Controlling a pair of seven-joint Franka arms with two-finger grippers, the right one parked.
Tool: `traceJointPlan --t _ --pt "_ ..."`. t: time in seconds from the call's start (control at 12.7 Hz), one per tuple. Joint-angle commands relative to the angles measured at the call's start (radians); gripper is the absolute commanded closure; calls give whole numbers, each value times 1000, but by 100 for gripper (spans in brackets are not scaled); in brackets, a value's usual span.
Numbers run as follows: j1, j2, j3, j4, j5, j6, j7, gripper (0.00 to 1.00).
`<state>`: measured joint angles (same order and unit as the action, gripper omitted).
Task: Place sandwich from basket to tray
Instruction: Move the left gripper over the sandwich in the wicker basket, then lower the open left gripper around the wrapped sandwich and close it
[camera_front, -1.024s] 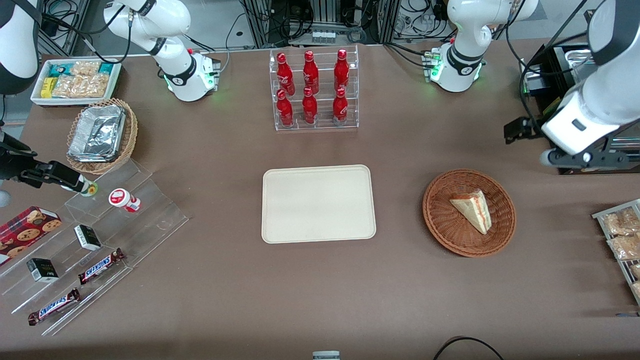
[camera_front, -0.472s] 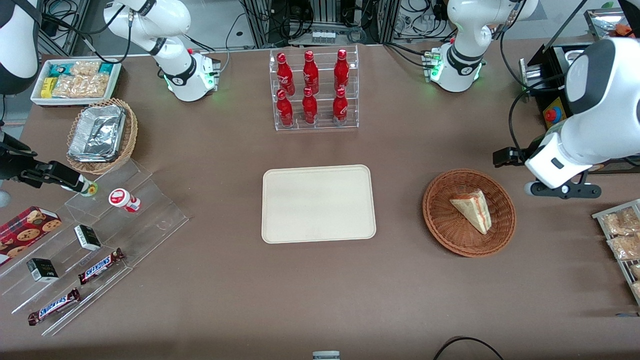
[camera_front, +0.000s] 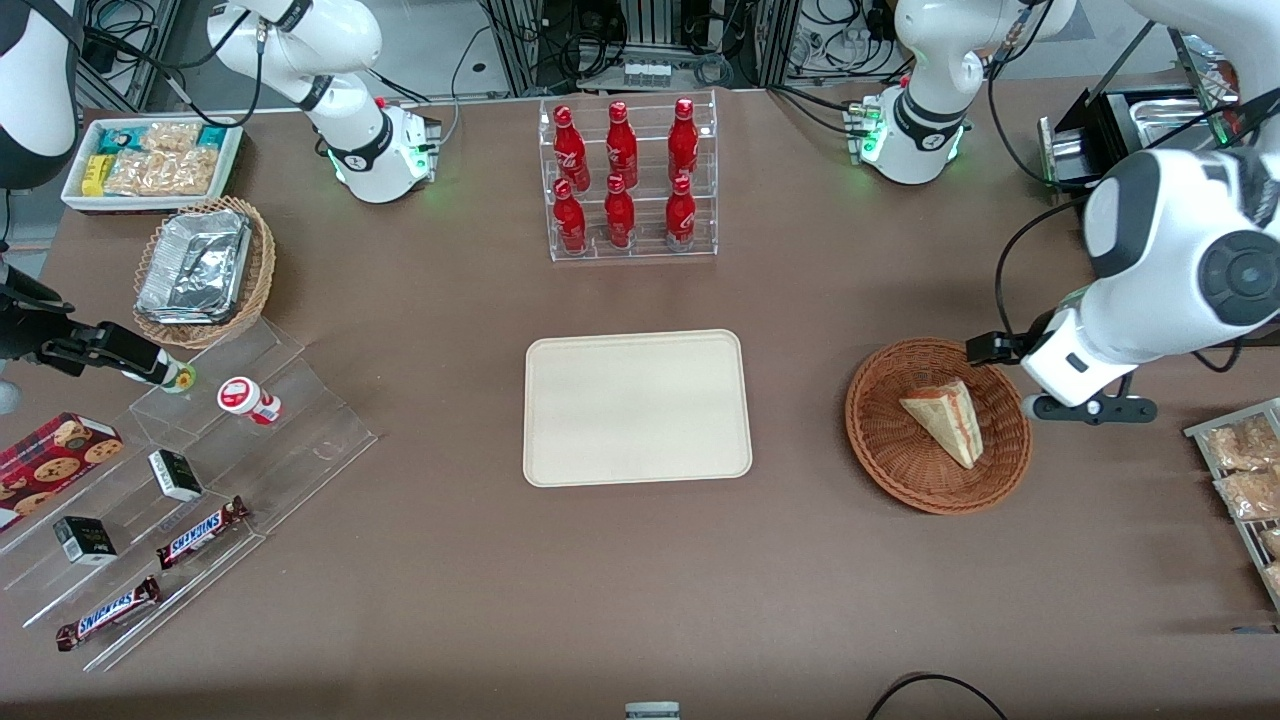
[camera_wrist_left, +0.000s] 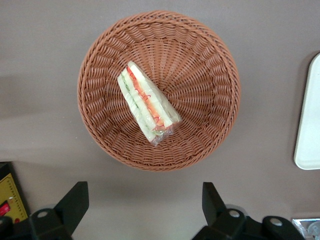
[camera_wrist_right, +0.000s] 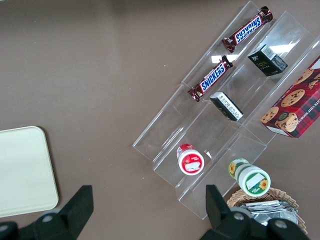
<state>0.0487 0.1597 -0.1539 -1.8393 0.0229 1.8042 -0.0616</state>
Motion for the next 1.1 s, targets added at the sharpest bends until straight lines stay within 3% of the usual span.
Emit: traceJointPlan --t 0.0,0.39,1.02 --pt "10 -22 -3 -84 5 87 -1 0" --pt "17 -29 -3 -233 5 291 -159 0" --pt "17 -23 -3 -345 -11 509 -624 0"
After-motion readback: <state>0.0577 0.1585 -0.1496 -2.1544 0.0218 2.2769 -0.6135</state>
